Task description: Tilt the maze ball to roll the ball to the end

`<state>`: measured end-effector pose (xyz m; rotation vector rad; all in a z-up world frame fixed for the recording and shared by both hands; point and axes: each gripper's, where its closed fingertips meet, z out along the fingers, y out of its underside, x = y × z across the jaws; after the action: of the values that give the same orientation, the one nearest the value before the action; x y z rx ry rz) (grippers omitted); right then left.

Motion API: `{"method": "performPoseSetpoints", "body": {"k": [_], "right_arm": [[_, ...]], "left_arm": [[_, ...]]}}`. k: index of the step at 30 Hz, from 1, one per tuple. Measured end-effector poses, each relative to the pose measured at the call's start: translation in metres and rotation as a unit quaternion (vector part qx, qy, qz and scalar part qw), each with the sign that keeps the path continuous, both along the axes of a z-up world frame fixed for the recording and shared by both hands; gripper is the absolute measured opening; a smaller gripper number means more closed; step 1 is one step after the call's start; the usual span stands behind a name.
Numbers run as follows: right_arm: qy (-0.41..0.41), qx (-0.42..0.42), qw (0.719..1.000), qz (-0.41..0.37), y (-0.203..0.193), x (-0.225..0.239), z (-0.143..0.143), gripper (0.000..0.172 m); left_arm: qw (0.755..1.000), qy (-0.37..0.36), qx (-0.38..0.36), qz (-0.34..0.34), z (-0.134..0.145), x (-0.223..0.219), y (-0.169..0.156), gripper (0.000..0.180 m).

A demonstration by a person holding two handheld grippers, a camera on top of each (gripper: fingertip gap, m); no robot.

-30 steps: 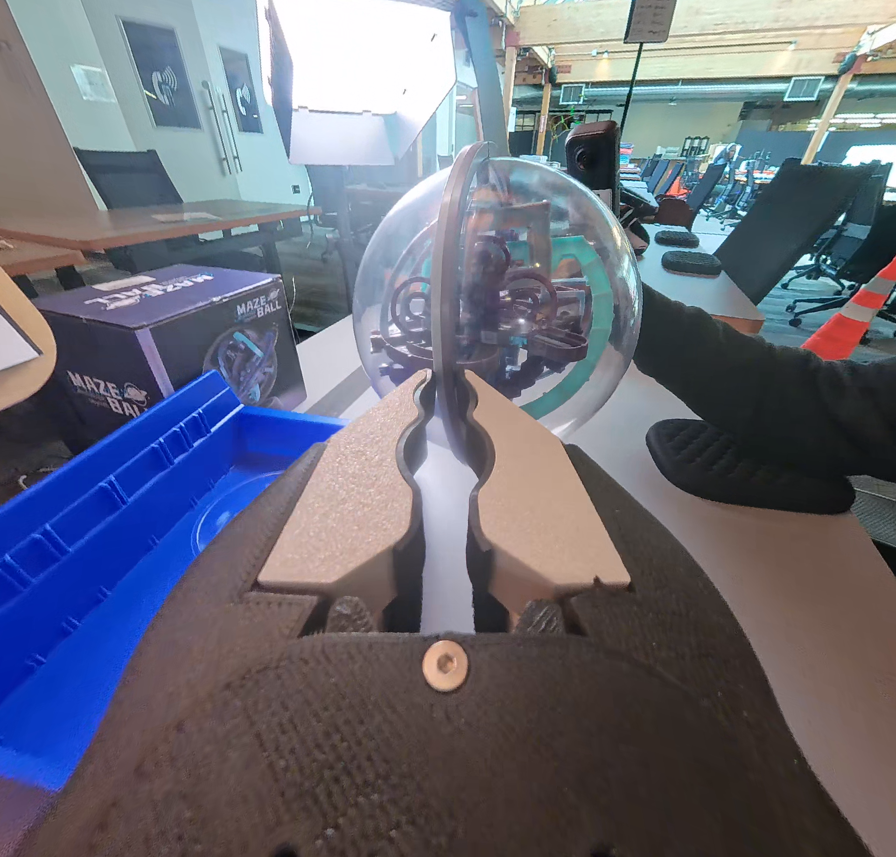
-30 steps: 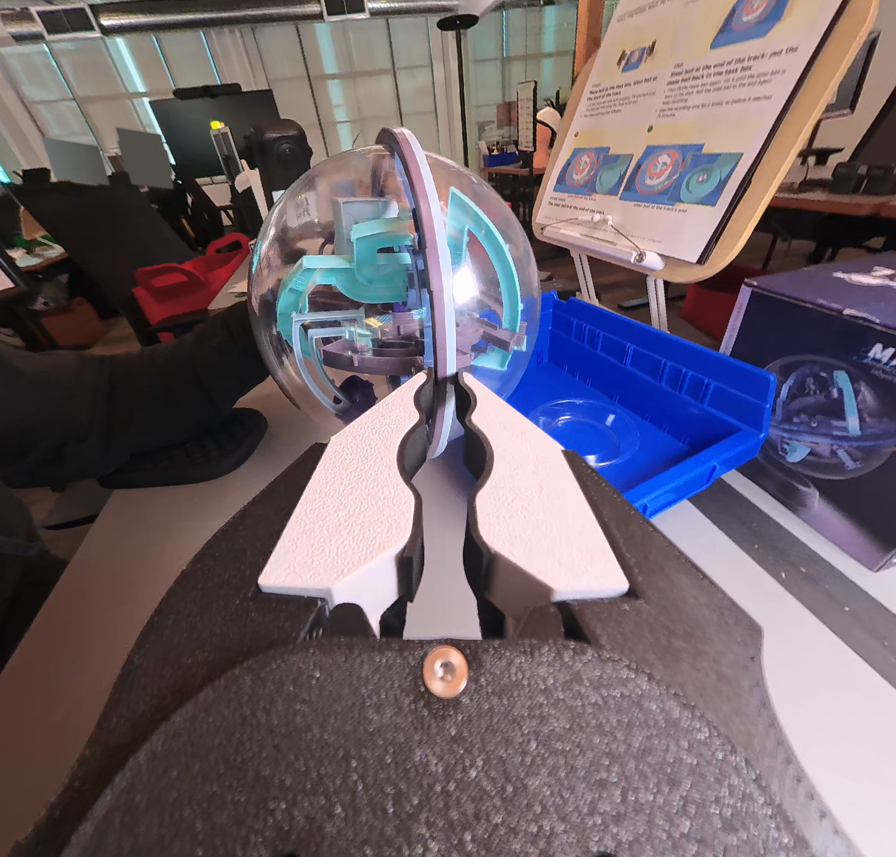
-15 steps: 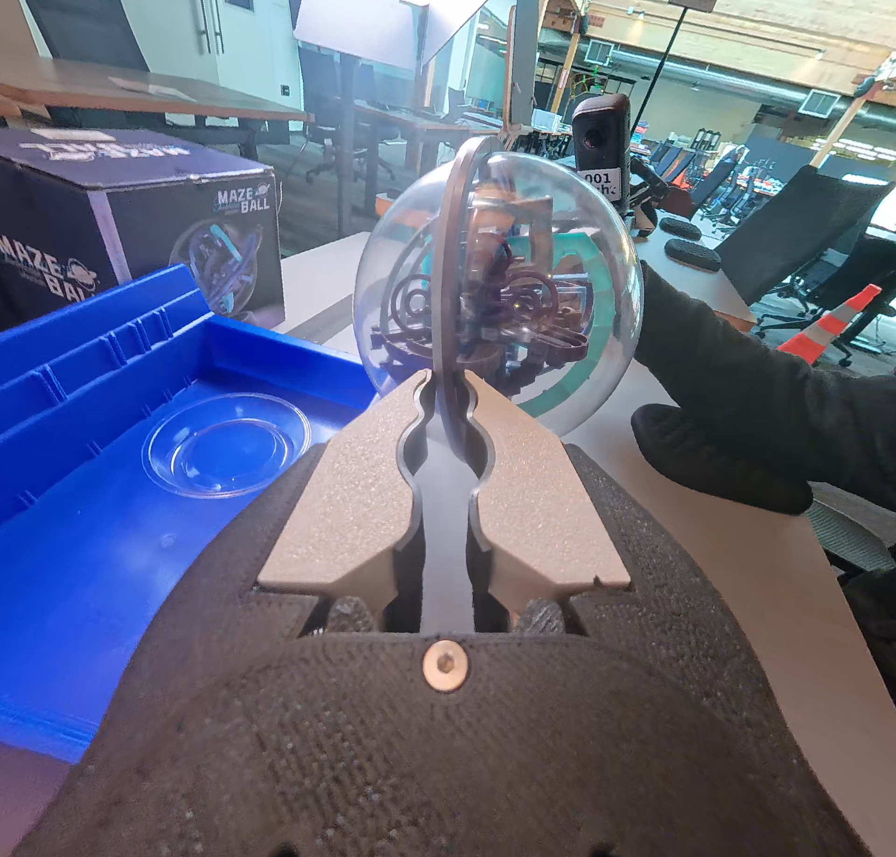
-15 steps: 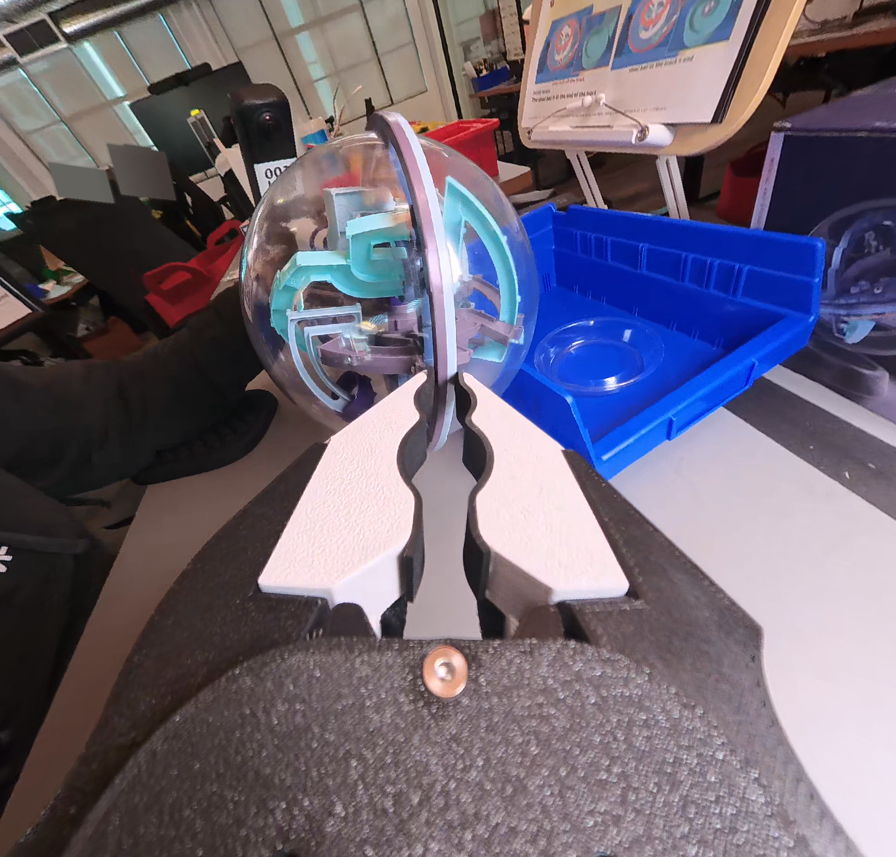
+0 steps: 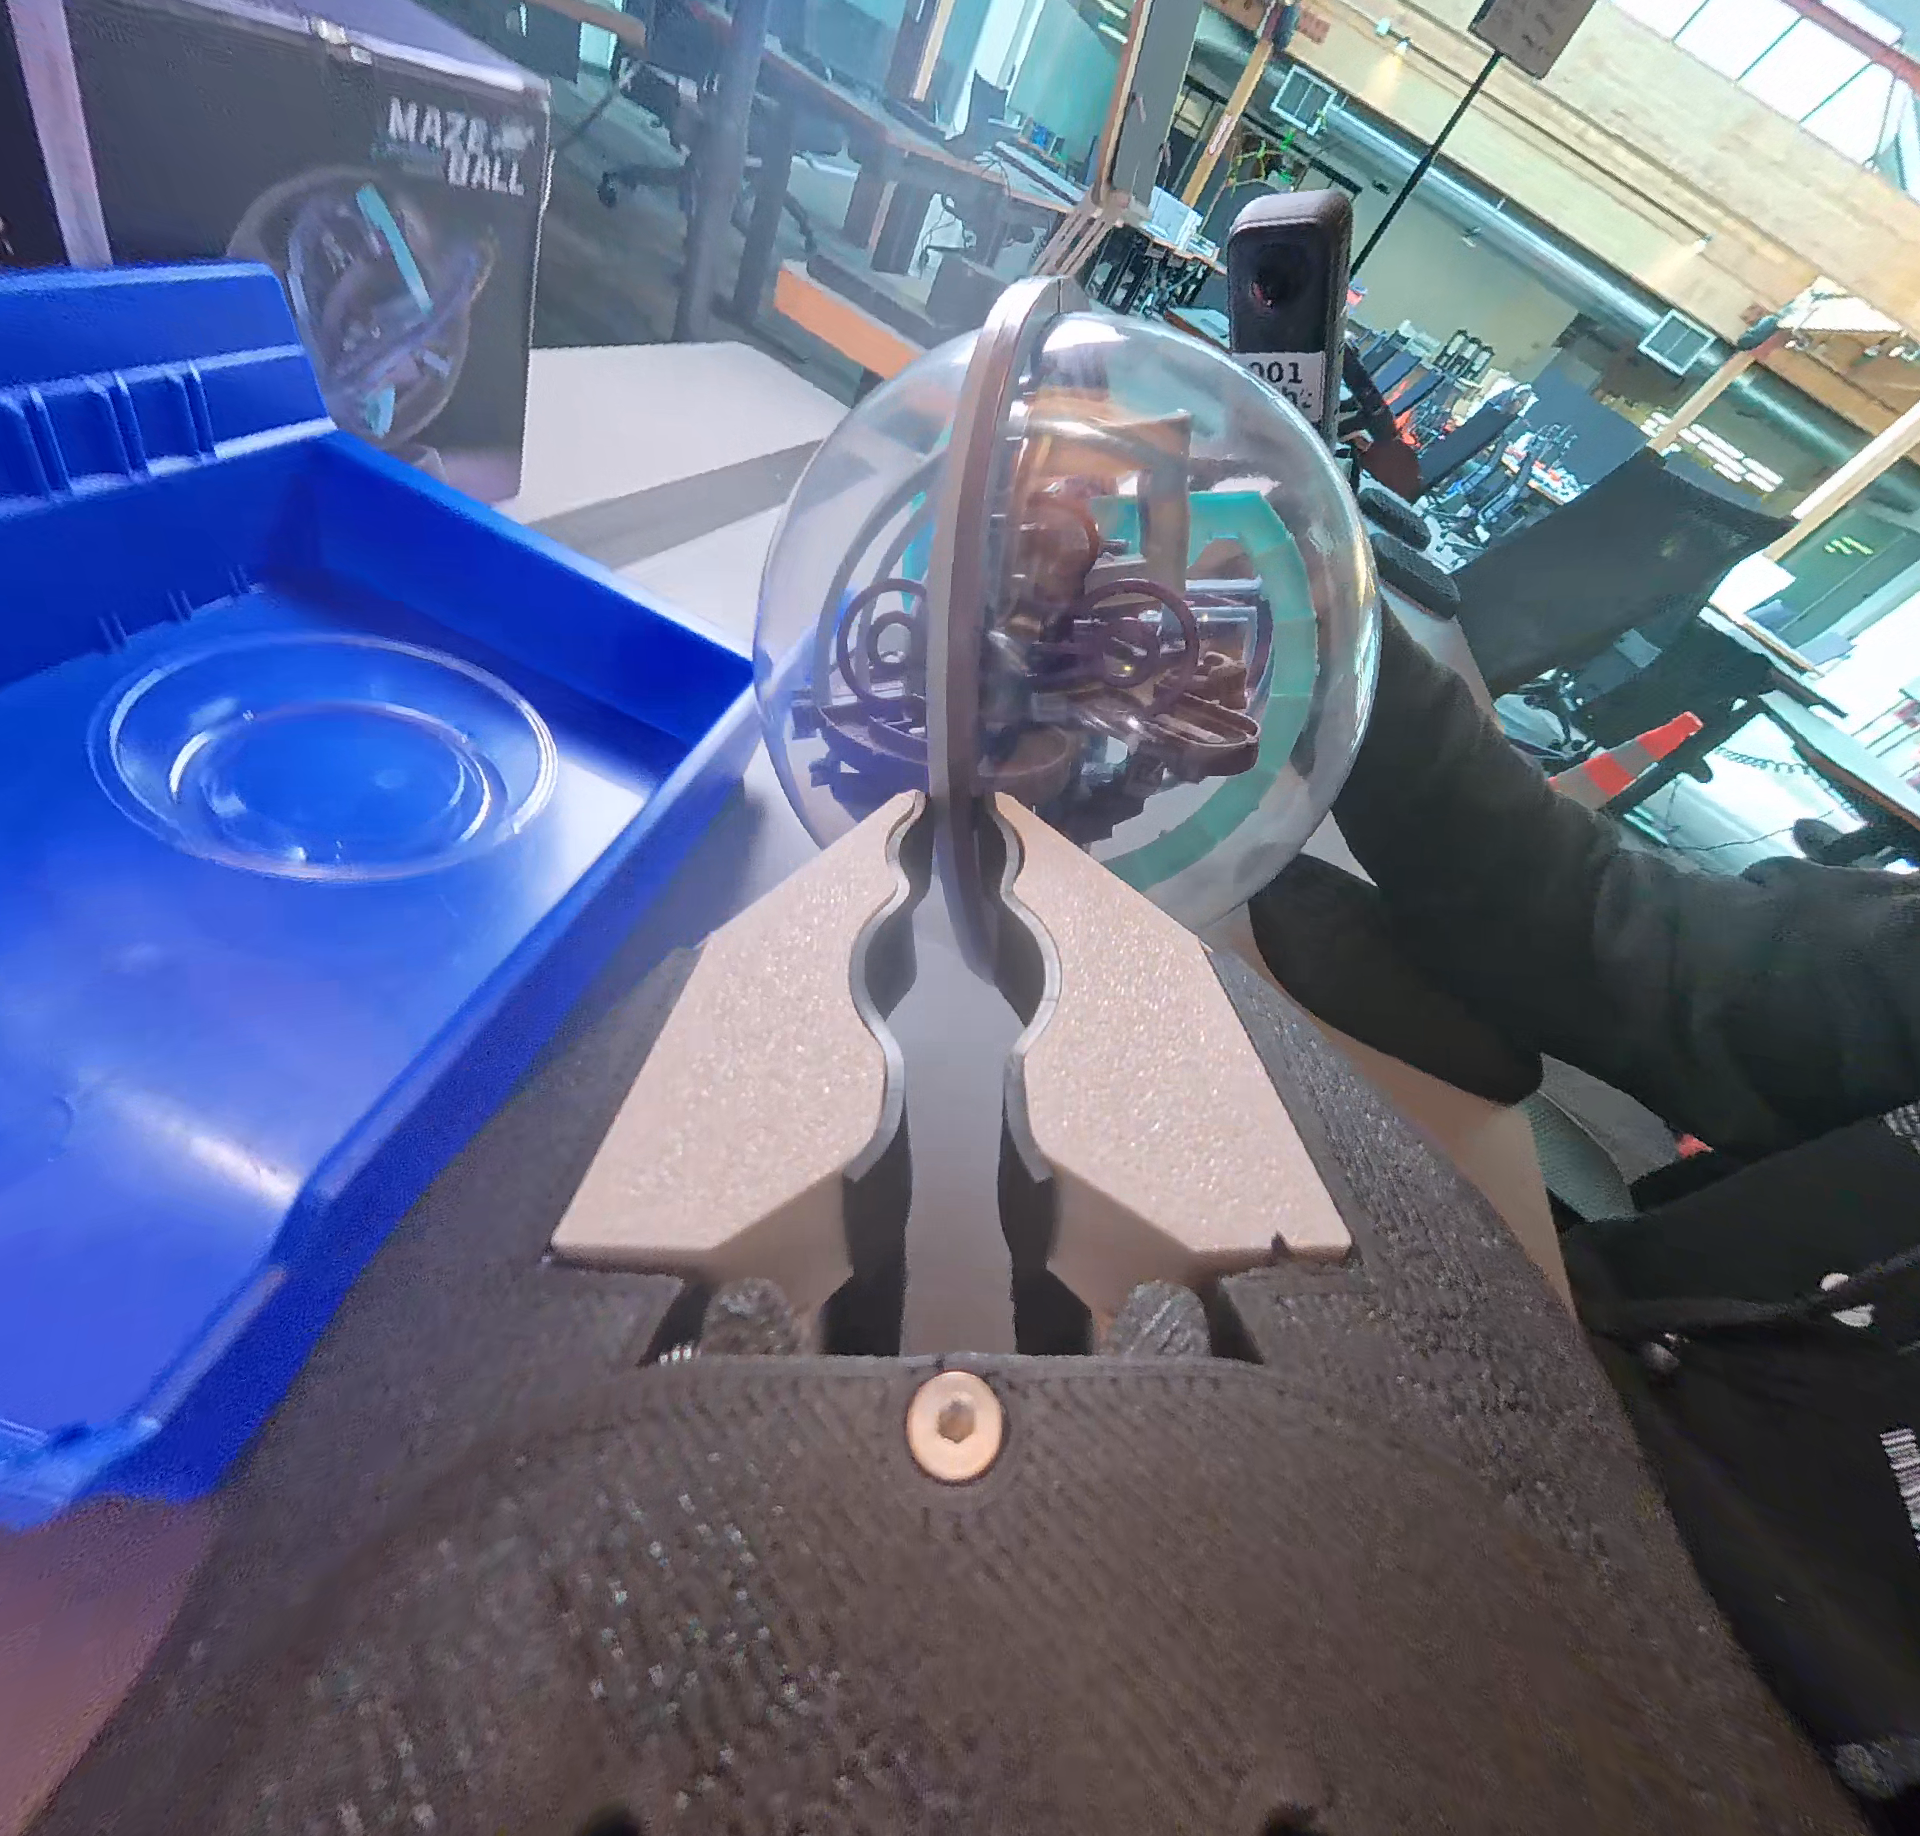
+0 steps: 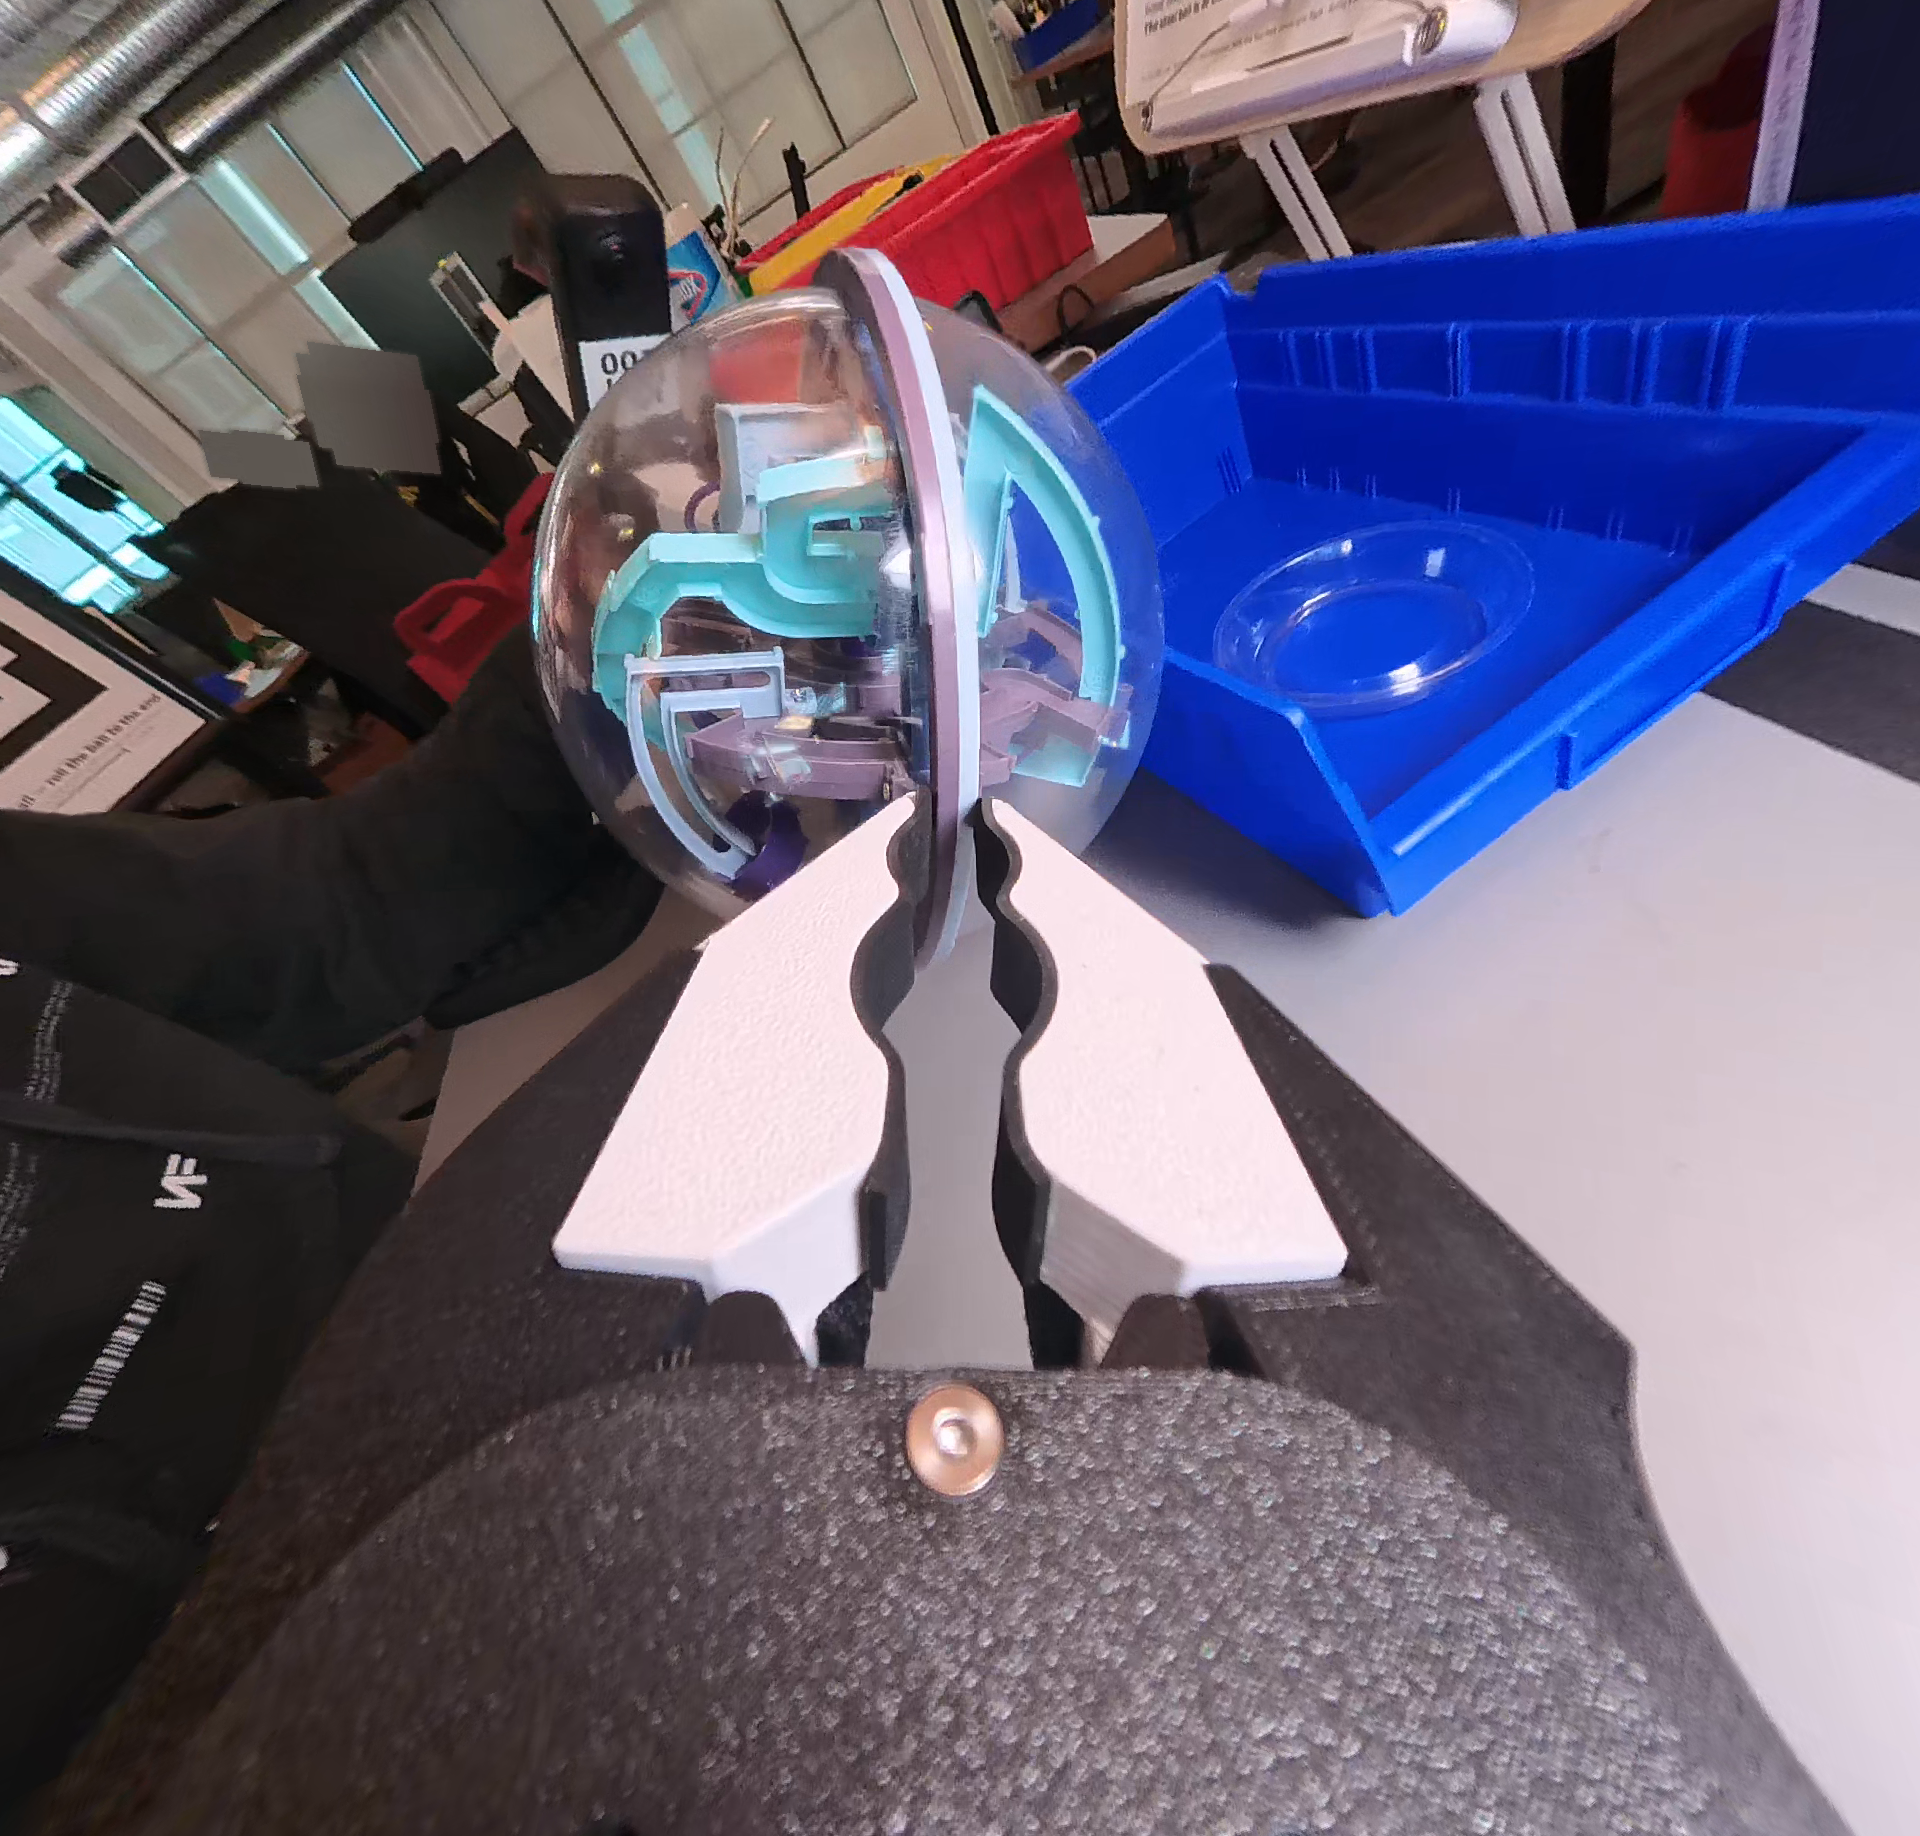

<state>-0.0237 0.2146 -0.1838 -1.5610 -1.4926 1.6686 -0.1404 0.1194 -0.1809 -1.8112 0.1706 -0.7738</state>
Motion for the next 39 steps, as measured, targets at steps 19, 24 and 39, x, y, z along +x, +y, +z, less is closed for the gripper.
{"method": "performPoseSetpoints", "body": {"k": [19, 24, 39], "right_arm": [[-0.134, -0.162, 0.977, 0.034, -0.056, 0.029, -0.055, 0.005], [-0.144, -0.216, 0.965, 0.033, -0.059, 0.033, -0.057, 0.005], [-0.159, -0.307, 0.938, 0.031, -0.047, 0.028, -0.07, 0.005]], "left_arm": [[0.977, -0.148, -0.155, -0.021, -0.059, 0.027, -0.054, 0.006], [0.964, -0.192, -0.182, -0.035, -0.066, 0.032, -0.057, 0.006], [0.934, -0.307, -0.175, -0.043, -0.06, 0.023, -0.042, 0.005]]}}
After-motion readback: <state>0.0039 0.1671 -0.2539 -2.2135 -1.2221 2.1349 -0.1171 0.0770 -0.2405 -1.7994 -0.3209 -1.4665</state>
